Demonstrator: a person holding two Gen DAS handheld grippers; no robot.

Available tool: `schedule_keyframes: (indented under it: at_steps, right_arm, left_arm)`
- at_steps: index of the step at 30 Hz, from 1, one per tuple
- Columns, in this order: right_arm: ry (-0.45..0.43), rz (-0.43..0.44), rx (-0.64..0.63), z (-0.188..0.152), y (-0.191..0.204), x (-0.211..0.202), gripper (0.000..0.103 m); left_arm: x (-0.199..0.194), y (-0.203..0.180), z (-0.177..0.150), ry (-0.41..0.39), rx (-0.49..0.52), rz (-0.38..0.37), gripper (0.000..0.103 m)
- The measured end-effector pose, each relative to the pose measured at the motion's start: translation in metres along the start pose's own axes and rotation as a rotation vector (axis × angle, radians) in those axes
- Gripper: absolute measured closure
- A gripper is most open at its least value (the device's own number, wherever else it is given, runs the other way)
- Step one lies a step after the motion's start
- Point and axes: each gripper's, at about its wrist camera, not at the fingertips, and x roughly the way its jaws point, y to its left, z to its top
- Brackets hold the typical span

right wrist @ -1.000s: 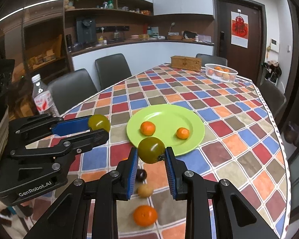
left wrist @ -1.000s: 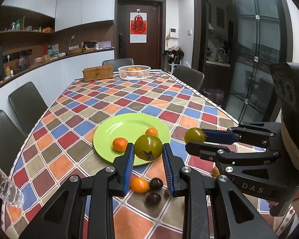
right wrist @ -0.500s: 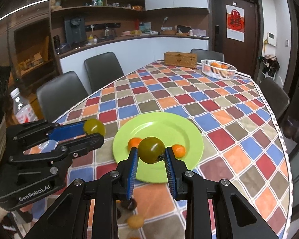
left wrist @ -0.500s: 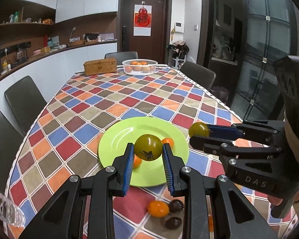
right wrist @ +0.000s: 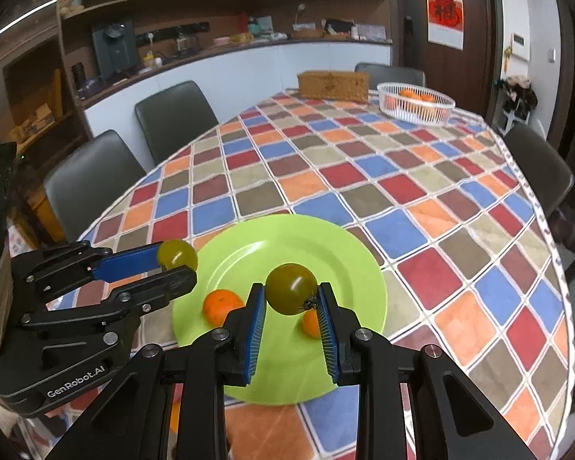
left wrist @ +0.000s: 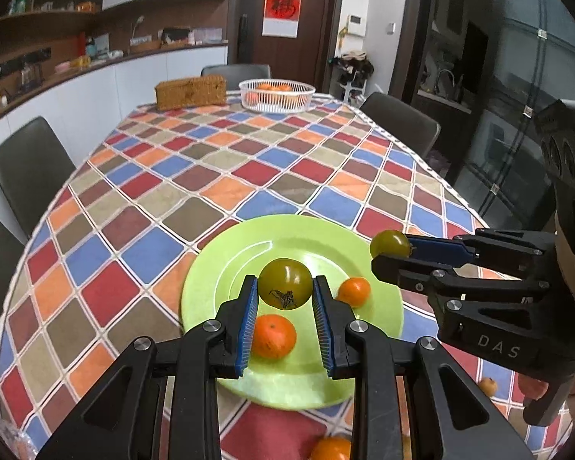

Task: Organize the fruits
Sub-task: 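Carry both green-yellow tomatoes onto the green plate and open both tools, then lift both tools away from the plate toward the remaining fruits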

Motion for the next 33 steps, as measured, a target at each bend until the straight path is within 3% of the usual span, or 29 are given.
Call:
schedule_keyframes:
  at_steps: [7,16,23,33]
  right_arm:
    - [0.075,-0.012,0.032,0.011,-0.013,0.038,0.075]
    - [0.131,-0.023,0.07,0.017,-0.023,0.071,0.075]
    - [0.122,-0.045,0.081,0.018,-0.028,0.068,0.07]
    - [0.061,-0.05,0.062,0.01,-0.022,0.026,0.07]
  left_arm:
    - [0.046,0.017,0.009,0.105,-0.073,-0.034,0.075]
    - [0.078,0.022,0.013,0.167,-0.083,-0.014,0.074]
    - [0.064,0.021,0.015,0.132,-0.068,0.027,0.071]
    - [0.013,0.005,0.011,0.052,-0.013,0.099,0.065]
